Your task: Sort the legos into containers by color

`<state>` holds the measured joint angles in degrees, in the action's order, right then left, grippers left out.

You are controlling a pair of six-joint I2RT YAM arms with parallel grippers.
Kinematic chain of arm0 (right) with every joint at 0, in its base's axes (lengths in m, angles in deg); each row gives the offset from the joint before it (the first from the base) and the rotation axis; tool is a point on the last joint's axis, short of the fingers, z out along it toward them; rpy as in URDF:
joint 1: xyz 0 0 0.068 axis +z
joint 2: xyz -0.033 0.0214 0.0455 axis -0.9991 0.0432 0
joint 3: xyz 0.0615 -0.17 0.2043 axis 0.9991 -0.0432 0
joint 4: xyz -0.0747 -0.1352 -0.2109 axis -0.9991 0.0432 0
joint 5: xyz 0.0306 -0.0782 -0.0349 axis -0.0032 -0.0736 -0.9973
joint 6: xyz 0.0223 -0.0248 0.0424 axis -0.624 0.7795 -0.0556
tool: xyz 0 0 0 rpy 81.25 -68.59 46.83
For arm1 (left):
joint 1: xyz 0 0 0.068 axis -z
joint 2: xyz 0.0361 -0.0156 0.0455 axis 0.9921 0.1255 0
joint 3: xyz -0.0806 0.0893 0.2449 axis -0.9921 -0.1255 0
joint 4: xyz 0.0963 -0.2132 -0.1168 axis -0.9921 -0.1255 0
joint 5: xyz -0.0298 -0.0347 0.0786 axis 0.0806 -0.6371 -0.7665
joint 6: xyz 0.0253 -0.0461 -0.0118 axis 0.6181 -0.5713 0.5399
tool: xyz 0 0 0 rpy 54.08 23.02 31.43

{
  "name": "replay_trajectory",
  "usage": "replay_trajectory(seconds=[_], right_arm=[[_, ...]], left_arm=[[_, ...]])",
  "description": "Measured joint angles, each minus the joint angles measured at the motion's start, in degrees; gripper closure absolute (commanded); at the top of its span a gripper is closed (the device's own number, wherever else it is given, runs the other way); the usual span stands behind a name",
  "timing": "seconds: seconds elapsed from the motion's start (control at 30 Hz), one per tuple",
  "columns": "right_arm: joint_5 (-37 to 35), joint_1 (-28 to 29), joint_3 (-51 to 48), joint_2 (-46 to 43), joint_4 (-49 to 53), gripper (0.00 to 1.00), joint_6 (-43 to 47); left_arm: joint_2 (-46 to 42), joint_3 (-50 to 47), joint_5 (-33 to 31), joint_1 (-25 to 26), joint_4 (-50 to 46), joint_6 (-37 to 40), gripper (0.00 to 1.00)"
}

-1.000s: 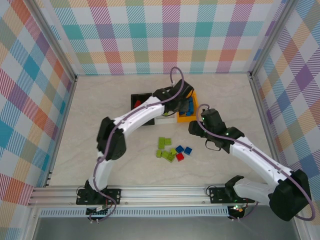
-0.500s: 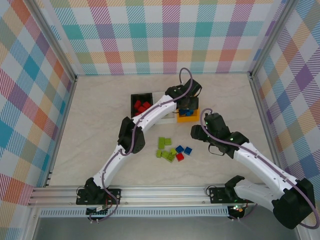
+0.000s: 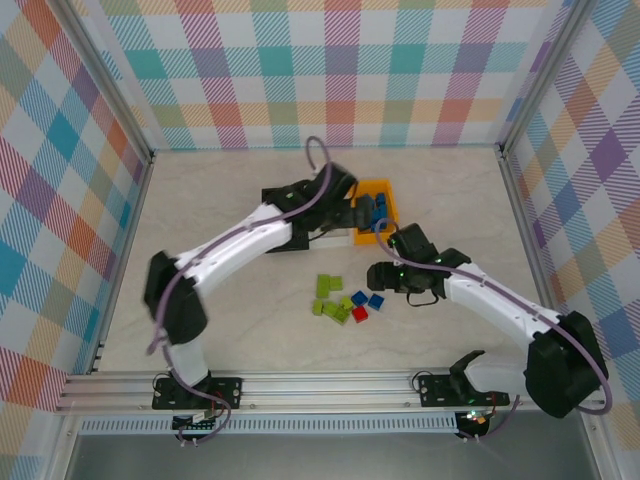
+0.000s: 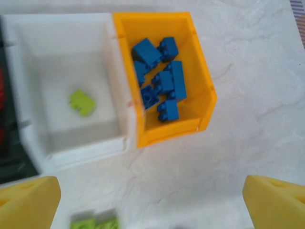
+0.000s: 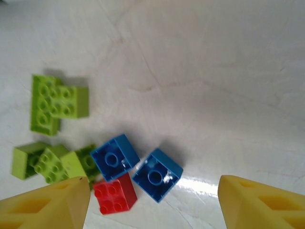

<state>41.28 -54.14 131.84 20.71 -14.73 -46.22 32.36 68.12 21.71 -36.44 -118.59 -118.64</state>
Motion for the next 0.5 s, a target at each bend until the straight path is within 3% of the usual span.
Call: replay_trajectory(seconds=[0.23, 0.5], right_arm=[[0.04, 4.79, -1.11, 2.49, 3.13, 0.3, 0.37], [-2.89, 9.03, -1.27, 11.76, 2.86, 0.35, -0.42]], left_arm=[[-19.26, -23.89, -3.76, -0.13, 1.14, -2.78, 0.0], [-27.63, -34.18, -6.67, -1.53, -2.12, -6.08, 0.0]])
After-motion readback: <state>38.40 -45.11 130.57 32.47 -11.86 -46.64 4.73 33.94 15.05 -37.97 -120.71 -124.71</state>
